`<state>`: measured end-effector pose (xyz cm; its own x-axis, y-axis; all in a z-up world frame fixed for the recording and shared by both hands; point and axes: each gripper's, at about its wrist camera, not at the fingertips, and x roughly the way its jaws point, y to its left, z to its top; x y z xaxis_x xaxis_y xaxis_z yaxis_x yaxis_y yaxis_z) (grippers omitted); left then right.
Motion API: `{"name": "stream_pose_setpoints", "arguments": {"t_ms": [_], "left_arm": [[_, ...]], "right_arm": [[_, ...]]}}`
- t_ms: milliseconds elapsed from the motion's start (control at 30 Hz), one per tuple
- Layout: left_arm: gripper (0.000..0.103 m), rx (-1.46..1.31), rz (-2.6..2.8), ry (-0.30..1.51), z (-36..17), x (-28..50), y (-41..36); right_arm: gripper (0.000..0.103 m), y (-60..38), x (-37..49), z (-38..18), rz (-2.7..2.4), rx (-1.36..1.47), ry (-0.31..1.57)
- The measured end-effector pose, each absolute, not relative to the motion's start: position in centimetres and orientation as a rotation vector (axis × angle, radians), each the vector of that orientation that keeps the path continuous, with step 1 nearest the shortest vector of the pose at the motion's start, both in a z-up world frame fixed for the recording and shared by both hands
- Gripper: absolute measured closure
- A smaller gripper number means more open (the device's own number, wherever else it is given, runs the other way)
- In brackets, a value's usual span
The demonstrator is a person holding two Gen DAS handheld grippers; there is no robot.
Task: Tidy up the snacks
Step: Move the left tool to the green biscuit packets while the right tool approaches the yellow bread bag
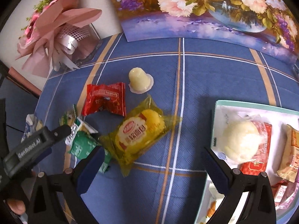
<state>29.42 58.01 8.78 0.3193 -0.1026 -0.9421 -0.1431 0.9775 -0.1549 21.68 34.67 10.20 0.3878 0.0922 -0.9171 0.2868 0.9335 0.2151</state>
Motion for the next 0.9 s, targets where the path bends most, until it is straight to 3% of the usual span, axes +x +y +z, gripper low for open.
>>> {"name": "stream_pose_setpoints", "arguments": {"t_ms": [900], "left_arm": [[0.003,-0.326,0.025,1.306,4.1,32.1,57.9]], "right_arm": [[0.000,35.5,27.9,4.8,-0.214,0.382,1.258]]}}
